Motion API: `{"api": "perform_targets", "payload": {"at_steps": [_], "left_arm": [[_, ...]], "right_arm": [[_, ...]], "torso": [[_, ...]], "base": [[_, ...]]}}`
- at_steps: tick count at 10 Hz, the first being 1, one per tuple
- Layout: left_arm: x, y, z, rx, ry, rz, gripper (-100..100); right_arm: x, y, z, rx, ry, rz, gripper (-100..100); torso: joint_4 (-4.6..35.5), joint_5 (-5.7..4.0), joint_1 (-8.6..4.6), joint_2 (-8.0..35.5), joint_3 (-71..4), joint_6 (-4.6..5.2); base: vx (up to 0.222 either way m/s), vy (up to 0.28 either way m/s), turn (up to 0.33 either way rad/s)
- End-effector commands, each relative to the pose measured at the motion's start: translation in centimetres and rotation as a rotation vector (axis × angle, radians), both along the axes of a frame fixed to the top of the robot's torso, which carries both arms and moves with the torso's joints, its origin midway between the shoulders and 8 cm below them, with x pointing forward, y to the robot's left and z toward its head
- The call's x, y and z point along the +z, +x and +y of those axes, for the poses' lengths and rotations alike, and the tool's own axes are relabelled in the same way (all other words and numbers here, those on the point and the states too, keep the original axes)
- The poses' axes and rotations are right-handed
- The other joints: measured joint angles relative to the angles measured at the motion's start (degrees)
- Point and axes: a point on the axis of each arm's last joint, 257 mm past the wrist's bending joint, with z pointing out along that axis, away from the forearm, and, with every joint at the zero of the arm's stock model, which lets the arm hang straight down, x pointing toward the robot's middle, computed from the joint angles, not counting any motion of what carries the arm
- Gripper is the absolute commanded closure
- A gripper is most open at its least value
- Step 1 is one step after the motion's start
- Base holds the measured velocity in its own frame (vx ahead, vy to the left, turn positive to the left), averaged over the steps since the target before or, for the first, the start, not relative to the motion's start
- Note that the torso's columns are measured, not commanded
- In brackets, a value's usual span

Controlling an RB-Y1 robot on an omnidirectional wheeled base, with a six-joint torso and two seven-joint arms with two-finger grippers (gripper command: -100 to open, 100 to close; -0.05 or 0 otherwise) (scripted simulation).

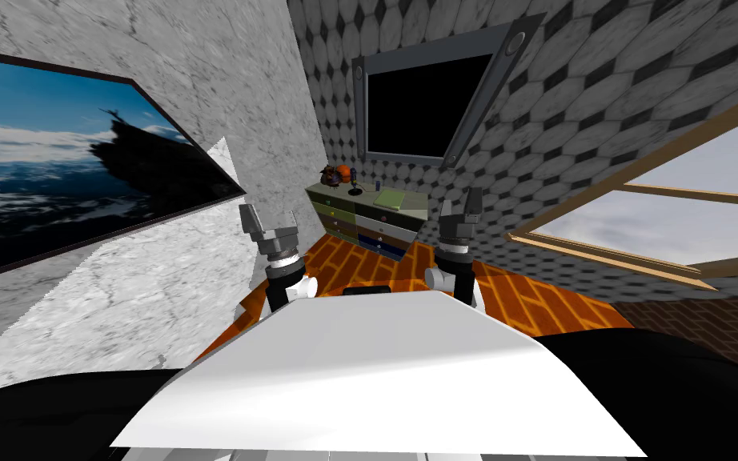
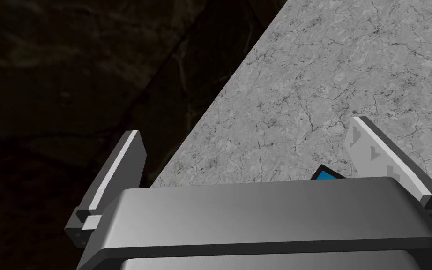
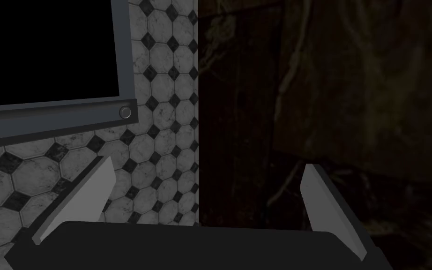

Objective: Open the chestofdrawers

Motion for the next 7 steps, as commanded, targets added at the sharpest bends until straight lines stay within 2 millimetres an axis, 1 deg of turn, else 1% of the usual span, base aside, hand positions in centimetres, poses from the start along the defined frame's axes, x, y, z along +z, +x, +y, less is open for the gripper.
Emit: {"api": "perform_targets", "payload": {"at_steps": [1,3,7], "left_arm": [[0.00,0.00,0.00,0.000,0.000,0.000,0],[0.01,0.00,0.00,0.000,0.000,0.000,0],[0.01,-0.01,0.00,0.000,0.000,0.000,0]], "right_arm": [[0.00,0.00,0.00,0.000,0.000,0.000,0],[0.01,0.00,0.00,0.000,0.000,0.000,0],[0.01,-0.01,0.00,0.000,0.000,0.000,0]], "torso": [[2.35,0.00,0.00,2.32,-4.67,0.00],[10.06,0.00,0.00,10.03,-20.14,0.00],[26.91,0.00,0.00,26.93,-53.81,0.00]], "base": [[0.000,0.000,0.000],[0.000,0.000,0.000],[0.000,0.000,0.000]]}}
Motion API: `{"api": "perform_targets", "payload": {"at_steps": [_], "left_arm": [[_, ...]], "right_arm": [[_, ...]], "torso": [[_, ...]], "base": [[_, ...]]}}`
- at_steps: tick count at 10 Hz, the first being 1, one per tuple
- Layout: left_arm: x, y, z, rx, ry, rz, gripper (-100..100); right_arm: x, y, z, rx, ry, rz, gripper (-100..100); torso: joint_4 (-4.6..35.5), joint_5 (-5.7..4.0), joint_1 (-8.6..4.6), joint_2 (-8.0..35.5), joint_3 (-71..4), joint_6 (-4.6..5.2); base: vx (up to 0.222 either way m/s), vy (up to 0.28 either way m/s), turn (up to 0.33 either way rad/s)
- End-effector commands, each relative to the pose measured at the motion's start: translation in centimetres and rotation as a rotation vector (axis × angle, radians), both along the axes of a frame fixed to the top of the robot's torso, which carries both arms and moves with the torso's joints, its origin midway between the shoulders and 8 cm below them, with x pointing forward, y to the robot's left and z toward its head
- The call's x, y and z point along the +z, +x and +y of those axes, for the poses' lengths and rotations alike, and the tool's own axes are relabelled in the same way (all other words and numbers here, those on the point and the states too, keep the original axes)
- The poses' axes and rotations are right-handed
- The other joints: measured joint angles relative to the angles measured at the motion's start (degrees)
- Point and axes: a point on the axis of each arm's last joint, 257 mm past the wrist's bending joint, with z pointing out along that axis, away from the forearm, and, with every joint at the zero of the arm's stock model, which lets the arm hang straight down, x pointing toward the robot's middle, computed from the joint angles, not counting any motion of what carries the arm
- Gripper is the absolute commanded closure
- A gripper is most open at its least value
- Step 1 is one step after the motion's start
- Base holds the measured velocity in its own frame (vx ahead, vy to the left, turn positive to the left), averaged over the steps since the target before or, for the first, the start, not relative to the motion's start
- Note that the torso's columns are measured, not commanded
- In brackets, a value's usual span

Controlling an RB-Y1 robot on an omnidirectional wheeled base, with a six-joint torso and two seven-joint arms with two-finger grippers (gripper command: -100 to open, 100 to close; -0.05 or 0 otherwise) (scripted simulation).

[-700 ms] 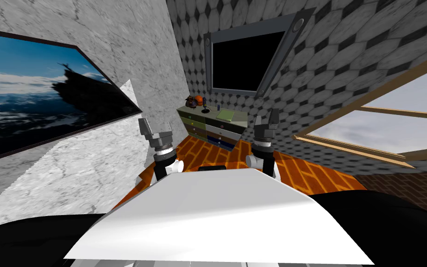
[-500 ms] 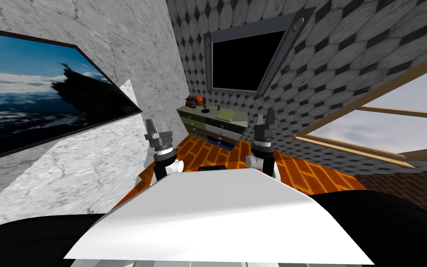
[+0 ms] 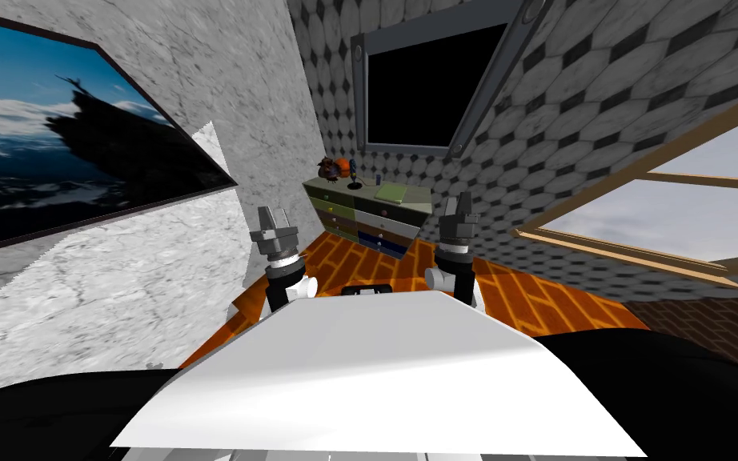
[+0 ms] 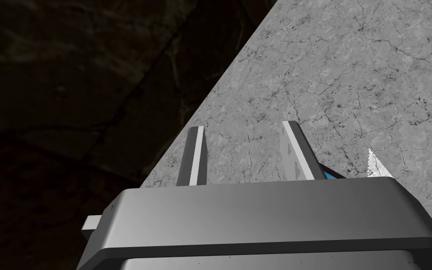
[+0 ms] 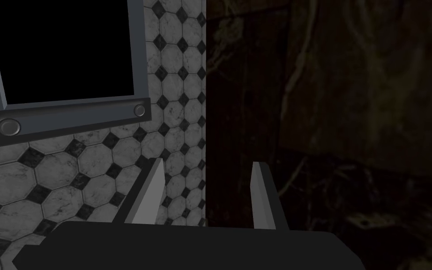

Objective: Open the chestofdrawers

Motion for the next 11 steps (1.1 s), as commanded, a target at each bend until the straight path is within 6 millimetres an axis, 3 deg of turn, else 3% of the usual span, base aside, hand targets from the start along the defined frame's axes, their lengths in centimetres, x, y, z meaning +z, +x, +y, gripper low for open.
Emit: {"api": "perform_targets", "payload": {"at_steps": [1,2,3,5,11], "left_arm": [[0.0,0.0,0.0,0.000,0.000,0.000,0],[0.0,0.0,0.0,0.000,0.000,0.000,0],[-0.4,0.3,-0.4,-0.016,0.028,0.014,-100],[-1.3,1.0,-0.9,-0.039,0.065,0.041,-100],[-6.0,4.4,-1.8,-0.081,0.128,0.163,-100]], "right_arm": [[0.0,0.0,0.0,0.000,0.000,0.000,0],[0.0,0.0,0.0,0.000,0.000,0.000,0],[0.0,0.0,0.0,0.000,0.000,0.000,0],[0.0,0.0,0.0,0.000,0.000,0.001,0],[0.0,0.0,0.0,0.000,0.000,0.001,0]], "torso": [[4.23,0.00,0.00,4.23,-8.46,0.00],[8.46,0.00,0.00,8.46,-16.91,0.00],[12.69,0.00,0.00,12.69,-25.38,0.00],[15.12,-0.01,-0.06,15.08,-30.49,0.00],[15.36,-0.01,-0.02,15.32,-30.78,0.00]], "base": [[0.000,0.000,0.000],[0.000,0.000,0.000],[0.017,-0.012,-0.016],[0.036,-0.037,-0.022],[0.075,-0.070,-0.041]]}}
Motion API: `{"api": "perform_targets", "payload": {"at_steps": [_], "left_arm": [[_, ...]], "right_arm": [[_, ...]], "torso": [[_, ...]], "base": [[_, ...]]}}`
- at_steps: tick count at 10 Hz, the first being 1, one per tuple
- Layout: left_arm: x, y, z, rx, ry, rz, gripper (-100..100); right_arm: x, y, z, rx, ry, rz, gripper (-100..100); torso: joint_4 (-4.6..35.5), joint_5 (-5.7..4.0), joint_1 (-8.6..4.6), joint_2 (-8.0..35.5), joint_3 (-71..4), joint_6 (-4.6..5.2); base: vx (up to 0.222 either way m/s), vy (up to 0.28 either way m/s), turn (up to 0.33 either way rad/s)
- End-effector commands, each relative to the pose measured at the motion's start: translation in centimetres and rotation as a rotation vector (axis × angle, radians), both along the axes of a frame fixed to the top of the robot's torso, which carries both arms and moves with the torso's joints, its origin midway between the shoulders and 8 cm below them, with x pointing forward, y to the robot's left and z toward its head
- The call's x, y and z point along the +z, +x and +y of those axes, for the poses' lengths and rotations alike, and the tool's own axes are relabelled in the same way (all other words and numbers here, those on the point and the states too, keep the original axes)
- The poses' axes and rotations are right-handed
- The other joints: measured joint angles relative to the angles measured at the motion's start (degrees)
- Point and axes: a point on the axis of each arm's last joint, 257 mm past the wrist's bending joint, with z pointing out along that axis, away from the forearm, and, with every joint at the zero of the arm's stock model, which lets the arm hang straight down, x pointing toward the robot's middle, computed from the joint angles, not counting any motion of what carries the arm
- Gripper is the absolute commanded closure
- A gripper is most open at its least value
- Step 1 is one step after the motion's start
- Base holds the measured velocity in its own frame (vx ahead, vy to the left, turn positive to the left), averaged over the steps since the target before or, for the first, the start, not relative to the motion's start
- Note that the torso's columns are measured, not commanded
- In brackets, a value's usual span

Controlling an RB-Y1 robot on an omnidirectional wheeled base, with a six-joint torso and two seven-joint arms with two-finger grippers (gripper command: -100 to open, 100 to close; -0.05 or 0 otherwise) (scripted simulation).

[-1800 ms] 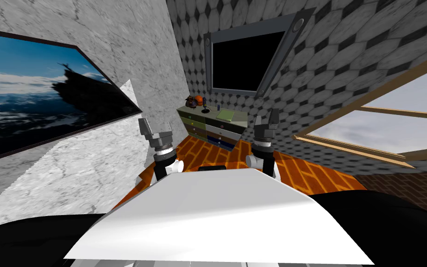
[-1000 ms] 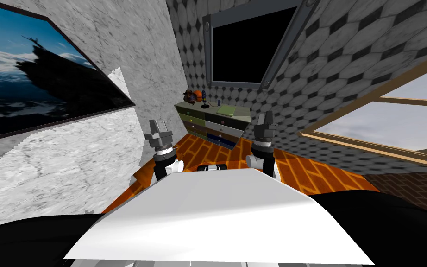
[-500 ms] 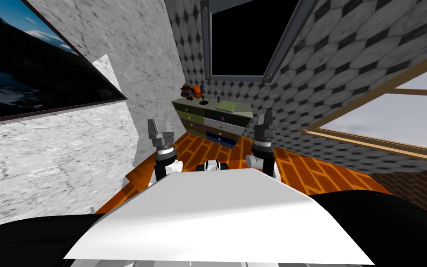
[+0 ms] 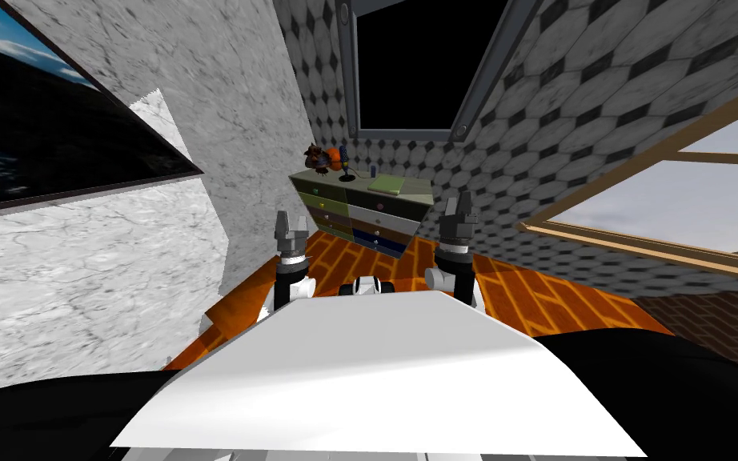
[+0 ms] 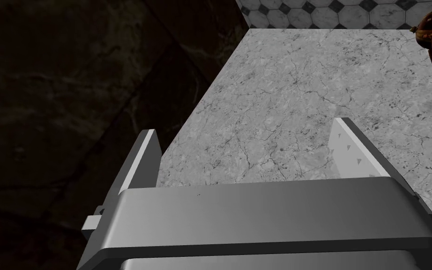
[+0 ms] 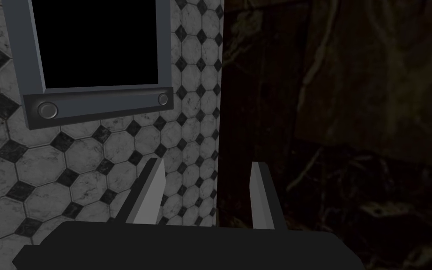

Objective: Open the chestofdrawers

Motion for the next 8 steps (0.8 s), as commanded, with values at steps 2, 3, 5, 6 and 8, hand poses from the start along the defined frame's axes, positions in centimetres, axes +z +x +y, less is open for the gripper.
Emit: {"api": "perform_targets", "payload": {"at_steps": [2,3,5,6,8], "left_arm": [[-3.2,2.1,-0.5,-0.013,0.025,0.082,-100],[-4.1,2.6,-0.6,-0.016,0.030,0.104,-100],[-6.0,3.7,-0.7,-0.019,0.038,0.148,-100],[-6.9,4.2,-0.7,-0.020,0.041,0.168,-100],[-8.6,5.1,-0.8,-0.022,0.045,0.207,-100]], "right_arm": [[0.0,0.0,0.0,0.000,0.000,0.000,0],[0.0,0.0,0.0,0.000,0.000,0.000,0],[0.0,0.0,0.0,0.000,0.000,0.000,0],[0.0,0.0,0.0,0.000,0.000,0.000,0],[0.0,0.0,0.0,0.000,0.000,0.000,0]], "torso": [[0.00,0.00,0.00,0.01,0.00,0.00],[0.02,0.01,0.04,0.07,0.04,0.00],[0.02,0.00,-0.01,0.08,0.05,0.00],[0.01,0.00,-0.01,0.02,0.01,0.00],[0.01,0.03,0.08,0.04,0.02,0.00]], "base": [[0.096,-0.082,-0.048],[0.085,-0.089,-0.047],[0.090,-0.098,-0.047],[0.098,-0.073,-0.043],[0.083,-0.070,-0.040]]}}
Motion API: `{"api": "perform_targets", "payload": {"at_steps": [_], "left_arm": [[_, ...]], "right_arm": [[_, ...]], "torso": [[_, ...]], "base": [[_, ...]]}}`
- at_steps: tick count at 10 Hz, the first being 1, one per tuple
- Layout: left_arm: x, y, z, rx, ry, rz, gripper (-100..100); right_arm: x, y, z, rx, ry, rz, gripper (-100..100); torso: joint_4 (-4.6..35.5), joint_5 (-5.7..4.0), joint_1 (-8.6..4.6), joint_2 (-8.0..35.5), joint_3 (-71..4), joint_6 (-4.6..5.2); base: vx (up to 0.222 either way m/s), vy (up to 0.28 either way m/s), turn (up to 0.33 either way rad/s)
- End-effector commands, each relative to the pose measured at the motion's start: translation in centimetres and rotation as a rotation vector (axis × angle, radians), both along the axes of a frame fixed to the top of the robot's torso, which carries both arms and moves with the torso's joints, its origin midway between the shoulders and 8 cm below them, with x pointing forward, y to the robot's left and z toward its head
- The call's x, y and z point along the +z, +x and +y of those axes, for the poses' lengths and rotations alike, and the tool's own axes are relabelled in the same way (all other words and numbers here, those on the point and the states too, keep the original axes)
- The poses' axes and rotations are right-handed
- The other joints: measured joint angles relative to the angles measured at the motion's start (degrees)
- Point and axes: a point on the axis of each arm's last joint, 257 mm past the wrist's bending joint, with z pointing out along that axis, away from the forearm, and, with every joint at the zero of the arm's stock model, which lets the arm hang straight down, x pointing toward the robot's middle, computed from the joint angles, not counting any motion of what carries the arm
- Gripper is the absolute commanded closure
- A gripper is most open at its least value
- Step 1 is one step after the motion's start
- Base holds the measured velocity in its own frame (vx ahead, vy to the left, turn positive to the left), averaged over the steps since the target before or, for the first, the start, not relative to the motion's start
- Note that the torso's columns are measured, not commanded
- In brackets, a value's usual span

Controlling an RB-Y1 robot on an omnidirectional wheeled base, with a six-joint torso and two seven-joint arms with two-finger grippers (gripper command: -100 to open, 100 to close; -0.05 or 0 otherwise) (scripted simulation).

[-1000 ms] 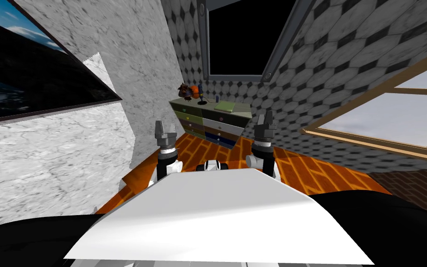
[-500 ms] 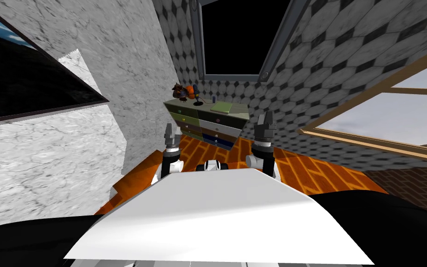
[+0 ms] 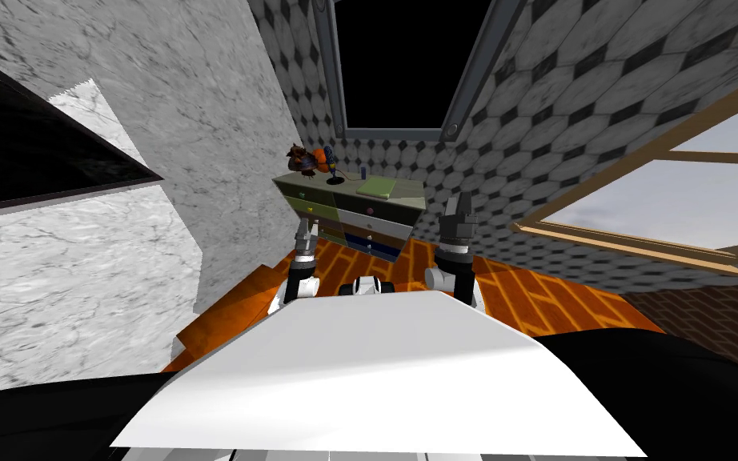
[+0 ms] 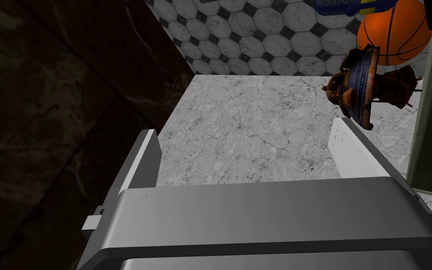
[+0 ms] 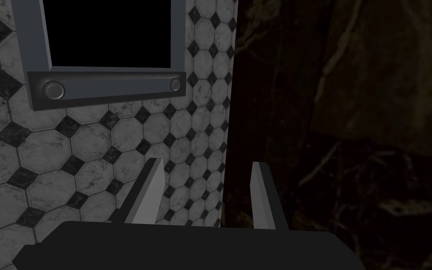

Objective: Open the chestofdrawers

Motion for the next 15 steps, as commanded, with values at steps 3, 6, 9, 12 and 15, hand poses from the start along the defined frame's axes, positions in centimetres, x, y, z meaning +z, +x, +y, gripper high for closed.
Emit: {"api": "perform_targets", "payload": {"at_steps": [3,6,9,12,15], "left_arm": [[-3.6,2.0,-0.3,-0.002,0.006,0.085,-100],[-6.6,3.4,-0.6,-0.002,0.004,0.153,-100],[-9.1,4.3,-0.9,-0.003,0.004,0.209,-100],[-12.0,5.3,-1.3,-0.006,0.007,0.271,-100],[-14.9,6.1,-1.9,-0.010,0.007,0.338,-100]], "right_arm": [[0.0,0.0,0.0,0.000,0.000,0.000,0],[0.0,0.0,0.0,0.000,0.000,0.000,0],[0.0,0.0,0.0,0.000,0.000,0.000,0],[0.0,0.0,0.0,0.000,0.000,0.000,0],[0.0,0.0,0.0,0.000,0.000,0.000,0]], "torso": [[0.00,-0.03,-0.09,0.01,0.01,0.00],[0.00,-0.01,-0.04,0.01,0.01,0.00],[0.00,-0.02,-0.05,-0.01,-0.01,0.00],[0.01,0.00,-0.01,0.05,0.03,0.00],[-0.02,-0.04,-0.12,-0.04,-0.03,0.00]], "base": [[0.082,-0.070,-0.043],[0.090,-0.078,-0.050],[0.105,-0.093,-0.045],[0.096,-0.067,-0.051],[0.114,-0.088,-0.046]]}}
